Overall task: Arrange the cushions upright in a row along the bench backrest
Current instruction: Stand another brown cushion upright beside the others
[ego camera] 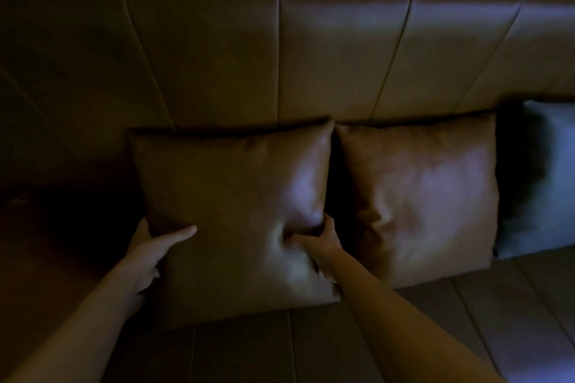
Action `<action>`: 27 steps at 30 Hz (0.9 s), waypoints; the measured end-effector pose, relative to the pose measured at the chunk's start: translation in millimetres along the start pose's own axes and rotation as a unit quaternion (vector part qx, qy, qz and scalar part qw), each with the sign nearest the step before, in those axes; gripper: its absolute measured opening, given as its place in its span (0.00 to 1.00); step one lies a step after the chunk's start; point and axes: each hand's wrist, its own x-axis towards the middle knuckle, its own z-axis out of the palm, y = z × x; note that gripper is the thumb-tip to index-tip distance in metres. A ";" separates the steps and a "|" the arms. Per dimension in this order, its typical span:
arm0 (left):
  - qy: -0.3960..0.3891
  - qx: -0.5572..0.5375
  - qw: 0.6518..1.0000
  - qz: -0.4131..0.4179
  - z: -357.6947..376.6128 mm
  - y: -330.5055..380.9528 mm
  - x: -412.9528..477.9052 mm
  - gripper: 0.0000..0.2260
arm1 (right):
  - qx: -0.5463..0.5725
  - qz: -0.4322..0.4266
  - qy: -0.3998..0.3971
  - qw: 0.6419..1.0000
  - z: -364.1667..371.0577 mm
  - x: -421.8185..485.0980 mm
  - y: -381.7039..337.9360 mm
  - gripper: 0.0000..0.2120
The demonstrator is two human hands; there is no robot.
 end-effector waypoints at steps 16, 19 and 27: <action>-0.008 0.054 0.998 0.009 1.9 2.6 -8.9 0.51 | -0.012 0.001 0.020 1.000 -2.9 -1.3 10.4 0.55; 0.011 0.033 0.999 0.003 3.1 -0.4 -5.9 0.49 | -0.045 -0.009 0.042 0.998 -4.1 -11.7 12.6 0.55; 0.055 0.032 0.998 -0.021 1.4 -4.3 -25.1 0.44 | -0.066 0.040 0.045 0.996 -12.4 -56.3 8.9 0.31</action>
